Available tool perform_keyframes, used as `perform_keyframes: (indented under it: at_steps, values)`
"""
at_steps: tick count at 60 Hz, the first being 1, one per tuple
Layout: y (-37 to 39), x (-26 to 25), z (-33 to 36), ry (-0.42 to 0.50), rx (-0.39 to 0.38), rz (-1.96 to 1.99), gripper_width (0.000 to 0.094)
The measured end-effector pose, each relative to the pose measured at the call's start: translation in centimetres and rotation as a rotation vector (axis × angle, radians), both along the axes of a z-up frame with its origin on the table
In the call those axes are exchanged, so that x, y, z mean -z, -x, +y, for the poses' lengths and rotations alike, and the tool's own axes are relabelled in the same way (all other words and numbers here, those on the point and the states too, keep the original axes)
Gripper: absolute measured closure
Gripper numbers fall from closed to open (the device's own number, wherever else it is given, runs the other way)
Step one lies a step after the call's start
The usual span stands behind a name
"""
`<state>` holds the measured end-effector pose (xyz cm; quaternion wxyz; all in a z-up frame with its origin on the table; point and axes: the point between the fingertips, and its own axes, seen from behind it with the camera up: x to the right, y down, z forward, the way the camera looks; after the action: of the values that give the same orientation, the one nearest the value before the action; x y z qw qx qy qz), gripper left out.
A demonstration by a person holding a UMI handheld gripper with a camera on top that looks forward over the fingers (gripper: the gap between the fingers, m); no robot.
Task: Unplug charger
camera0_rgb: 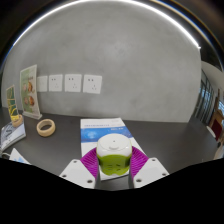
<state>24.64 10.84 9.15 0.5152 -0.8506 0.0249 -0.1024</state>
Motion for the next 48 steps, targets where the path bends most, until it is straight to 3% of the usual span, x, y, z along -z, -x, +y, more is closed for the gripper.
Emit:
perform_keyframes:
  at_steps: [13,25,31,34,39,43,48]
  values:
    - [-2.5,5.3,3.6,0.132,-0.088,0.051,0.0515]
    - [-2.8,5.1,6.4,0.132,-0.16,0.044,0.0447]
    - [-3.1,6.1,7.6,0.156,-0.16,0.081,0.043]
    - [-3.0,7.0,7.8,0.18,-0.158,0.104,0.0361]
    - [-2.5,7.5,7.7,0.184,-0.155,0.126,0.0059]
    - [-2.4,7.2,7.0,0.177,-0.146,0.114,0.0106]
    - [-2.2,5.9,5.4,0.152,-0.126,0.088,0.0097]
